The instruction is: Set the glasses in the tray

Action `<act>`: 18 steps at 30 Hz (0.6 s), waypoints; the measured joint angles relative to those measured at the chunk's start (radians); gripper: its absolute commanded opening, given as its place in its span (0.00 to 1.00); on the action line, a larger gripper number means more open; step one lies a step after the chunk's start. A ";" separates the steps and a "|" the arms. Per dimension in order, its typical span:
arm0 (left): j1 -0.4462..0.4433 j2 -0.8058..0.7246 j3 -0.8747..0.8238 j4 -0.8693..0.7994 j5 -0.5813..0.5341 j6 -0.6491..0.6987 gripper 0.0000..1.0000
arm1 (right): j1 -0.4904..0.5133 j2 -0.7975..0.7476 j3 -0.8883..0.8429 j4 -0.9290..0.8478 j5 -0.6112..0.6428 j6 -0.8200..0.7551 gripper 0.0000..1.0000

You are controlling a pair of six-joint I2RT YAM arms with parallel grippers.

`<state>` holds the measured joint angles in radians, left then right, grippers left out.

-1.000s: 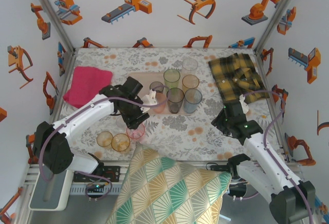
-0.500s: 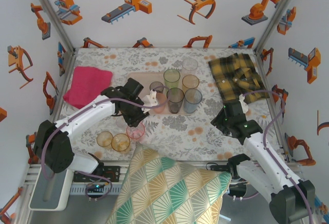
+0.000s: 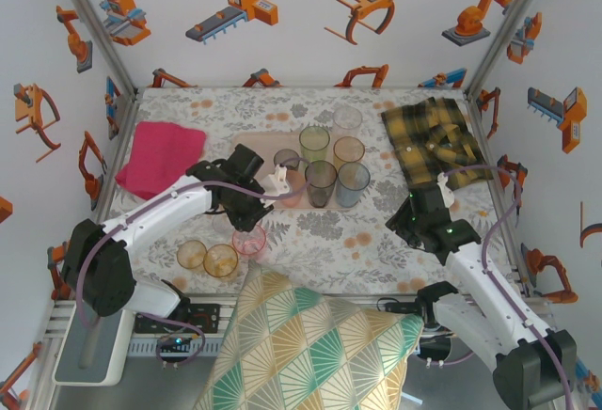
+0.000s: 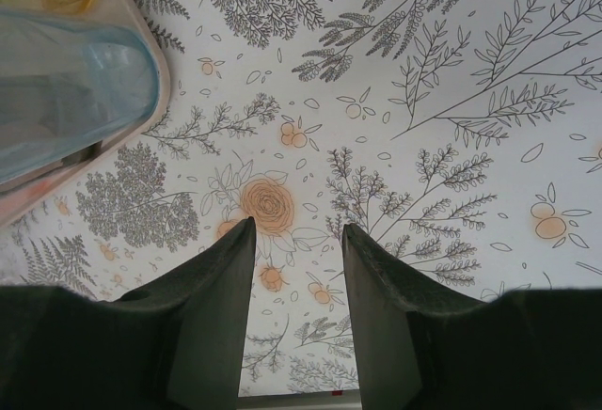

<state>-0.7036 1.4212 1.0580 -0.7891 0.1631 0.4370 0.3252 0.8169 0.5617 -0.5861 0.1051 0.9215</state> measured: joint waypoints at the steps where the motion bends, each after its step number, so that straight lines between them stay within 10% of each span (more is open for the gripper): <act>1: -0.002 0.000 -0.001 0.000 -0.003 -0.003 0.32 | 0.000 0.000 -0.001 0.000 0.000 0.000 0.42; 18: -0.003 0.000 -0.026 0.025 -0.028 -0.010 0.10 | -0.001 -0.022 -0.008 0.000 0.000 0.007 0.42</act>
<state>-0.7067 1.4212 1.0317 -0.7643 0.1352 0.4267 0.3241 0.7948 0.5533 -0.5861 0.1047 0.9283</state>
